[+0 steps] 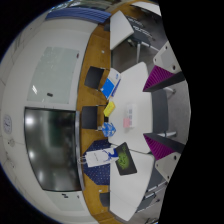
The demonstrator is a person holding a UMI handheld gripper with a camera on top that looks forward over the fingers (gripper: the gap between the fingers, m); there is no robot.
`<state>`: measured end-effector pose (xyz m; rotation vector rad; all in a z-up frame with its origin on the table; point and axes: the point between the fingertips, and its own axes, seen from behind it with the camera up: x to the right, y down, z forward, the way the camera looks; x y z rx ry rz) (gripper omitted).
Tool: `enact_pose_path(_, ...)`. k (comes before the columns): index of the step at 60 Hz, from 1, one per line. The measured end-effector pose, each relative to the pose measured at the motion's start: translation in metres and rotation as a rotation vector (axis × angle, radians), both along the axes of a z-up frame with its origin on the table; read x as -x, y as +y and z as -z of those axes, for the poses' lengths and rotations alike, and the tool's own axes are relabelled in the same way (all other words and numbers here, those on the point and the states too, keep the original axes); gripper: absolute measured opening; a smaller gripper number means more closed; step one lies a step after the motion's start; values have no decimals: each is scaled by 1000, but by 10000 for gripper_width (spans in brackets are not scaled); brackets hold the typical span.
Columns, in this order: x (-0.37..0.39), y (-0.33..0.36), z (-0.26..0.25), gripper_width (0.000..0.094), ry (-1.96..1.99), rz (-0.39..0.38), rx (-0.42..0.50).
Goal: Unplug charger
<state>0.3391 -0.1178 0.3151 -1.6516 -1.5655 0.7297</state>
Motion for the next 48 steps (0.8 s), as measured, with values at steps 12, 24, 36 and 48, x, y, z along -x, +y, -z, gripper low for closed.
enact_pose_path(12, 65, -29, 80, 854, 48, -19, 46)
enact_pose_path(24, 152, -55, 153, 860, 173, -83, 111)
enact_pose_path(36, 234, -39, 222, 855, 205, -47, 25)
enact_pose_path(48, 311, -25, 264, 856, 229, -32, 31)
